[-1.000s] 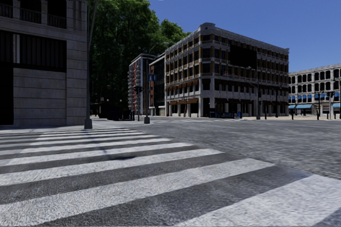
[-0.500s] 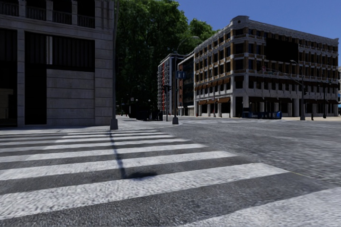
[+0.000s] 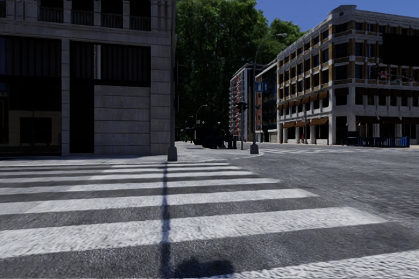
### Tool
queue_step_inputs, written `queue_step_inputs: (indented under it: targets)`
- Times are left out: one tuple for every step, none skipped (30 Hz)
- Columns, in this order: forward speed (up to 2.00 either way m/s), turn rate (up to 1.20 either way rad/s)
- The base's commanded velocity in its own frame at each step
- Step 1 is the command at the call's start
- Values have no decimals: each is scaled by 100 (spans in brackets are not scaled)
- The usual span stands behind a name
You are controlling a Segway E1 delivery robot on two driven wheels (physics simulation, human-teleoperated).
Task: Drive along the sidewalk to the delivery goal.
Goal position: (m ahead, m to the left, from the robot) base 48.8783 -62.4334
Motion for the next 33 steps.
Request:
queue_step_inputs:
  targets:
    - [200, 44]
    - [200, 44]
    - [200, 44]
    - [200, 40]
    - [200, 0]
    - [200, 0]
    - [200, 0]
    - [200, 0]
    - [200, 0]
    - [200, 0]
    - [200, 0]
    - [200, 0]
    - [200, 0]
    - [200, 0]
    - [200, 0]
    - [200, 0]
    - [200, 0]
    - [200, 0]
    - [200, 0]
    - [200, 0]
    - [200, 0]
    - [200, 0]
    - [200, 0]
    - [200, 0]
    - [200, 0]
    - [200, 0]
    - [200, 0]
    - [200, 0]
    - [200, 0]
    - [200, 0]
    - [200, 0]
    - [200, 0]
    - [200, 0]
